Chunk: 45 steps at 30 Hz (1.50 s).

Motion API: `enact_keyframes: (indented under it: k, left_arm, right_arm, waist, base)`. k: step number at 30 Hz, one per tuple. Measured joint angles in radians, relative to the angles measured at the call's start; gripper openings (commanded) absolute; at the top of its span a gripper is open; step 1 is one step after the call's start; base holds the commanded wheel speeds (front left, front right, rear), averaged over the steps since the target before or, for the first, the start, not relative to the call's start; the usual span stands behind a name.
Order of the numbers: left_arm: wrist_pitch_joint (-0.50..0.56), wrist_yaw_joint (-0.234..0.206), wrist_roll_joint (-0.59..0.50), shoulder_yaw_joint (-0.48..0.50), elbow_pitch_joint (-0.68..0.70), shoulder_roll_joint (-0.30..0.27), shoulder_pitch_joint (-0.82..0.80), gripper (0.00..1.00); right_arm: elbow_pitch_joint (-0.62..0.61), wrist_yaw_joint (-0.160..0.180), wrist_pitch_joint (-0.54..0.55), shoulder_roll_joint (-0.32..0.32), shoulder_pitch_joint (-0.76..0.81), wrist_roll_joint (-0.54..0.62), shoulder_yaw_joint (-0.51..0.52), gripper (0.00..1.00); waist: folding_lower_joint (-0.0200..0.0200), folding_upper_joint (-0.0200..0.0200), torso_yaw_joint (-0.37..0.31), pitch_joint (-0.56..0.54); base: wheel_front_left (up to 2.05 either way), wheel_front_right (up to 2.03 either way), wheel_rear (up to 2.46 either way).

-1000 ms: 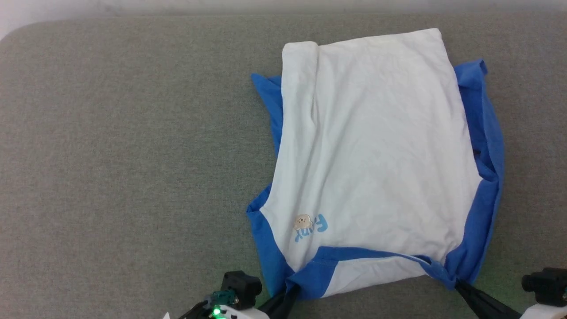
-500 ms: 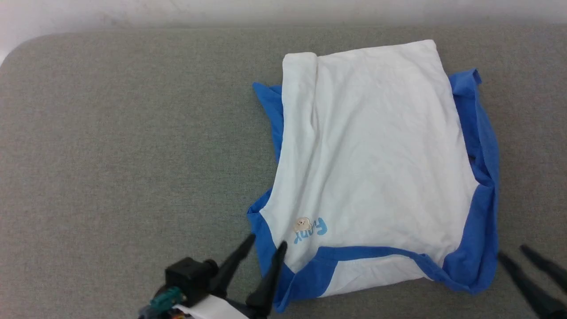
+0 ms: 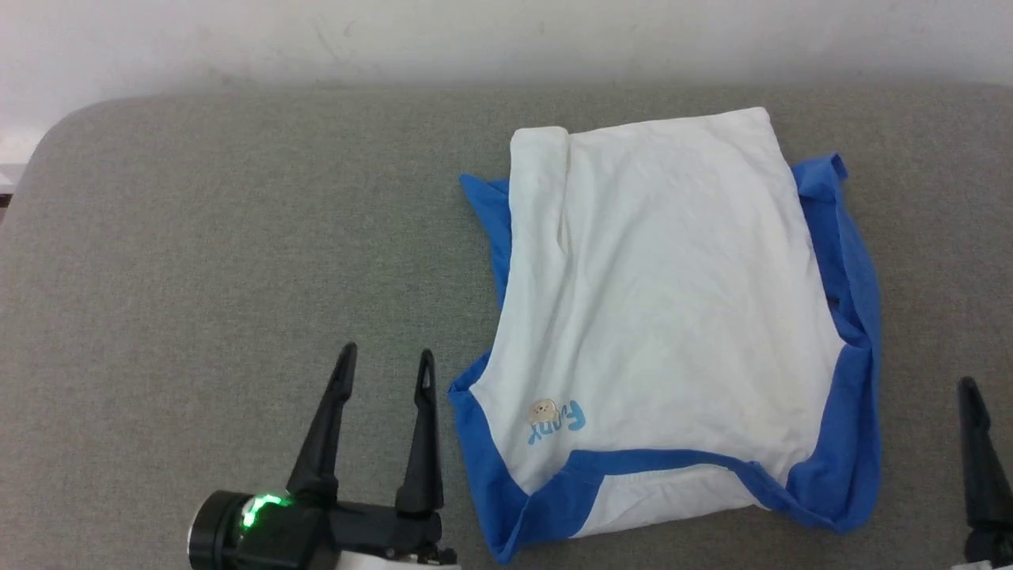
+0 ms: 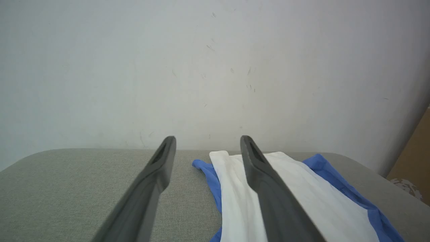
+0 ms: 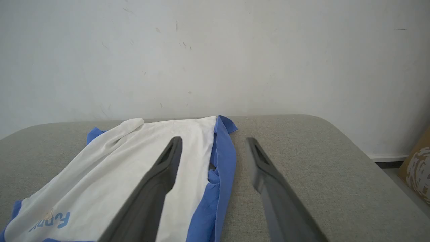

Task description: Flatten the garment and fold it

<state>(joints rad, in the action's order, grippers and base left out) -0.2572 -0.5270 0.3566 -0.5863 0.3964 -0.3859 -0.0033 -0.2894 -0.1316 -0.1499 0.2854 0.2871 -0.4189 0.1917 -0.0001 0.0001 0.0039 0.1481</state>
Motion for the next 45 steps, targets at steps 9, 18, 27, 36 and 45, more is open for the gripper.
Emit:
enact_keyframes:
  k: [9,18,27,36,45]
  left_arm:
    - [0.000,0.114,-0.075,0.069,-0.100,0.123,0.109,1.00]
    - [0.000,0.229,-0.124,0.169,-0.140,0.194,0.131,1.00]
    - [0.011,0.349,-0.137,0.208,-0.169,0.186,0.045,1.00]
    - [0.444,0.488,-0.134,0.238,-0.175,0.087,-0.474,1.00]
    - [0.844,0.571,-0.072,0.247,-0.357,0.047,-0.854,1.00]
  right_arm:
    - [0.009,0.000,0.019,-0.168,0.022,0.137,-0.042,1.00]
    - [0.012,0.000,0.028,-0.178,0.023,0.147,-0.046,1.00]
    - [-0.014,0.000,0.044,-0.164,-0.004,0.141,-0.039,1.00]
    - [-0.058,0.000,0.044,-0.125,-0.074,0.095,-0.028,1.00]
    - [-0.049,0.000,0.031,-0.071,-0.141,0.038,-0.031,1.00]
  waist:
    - [0.0001,0.0000,0.012,-0.011]
    - [0.0001,-0.0001,0.007,-0.013]
    - [0.0001,-0.0001,0.003,0.029]
    - [0.0003,-0.0001,-0.001,0.139]
    - [0.0005,-0.0001,-0.015,0.289]
  base:
    - [0.00,0.00,0.00]
    - [0.00,0.00,0.00]
    - [0.00,0.00,0.00]
    - [0.00,0.00,0.00]
    - [0.00,0.00,0.00]
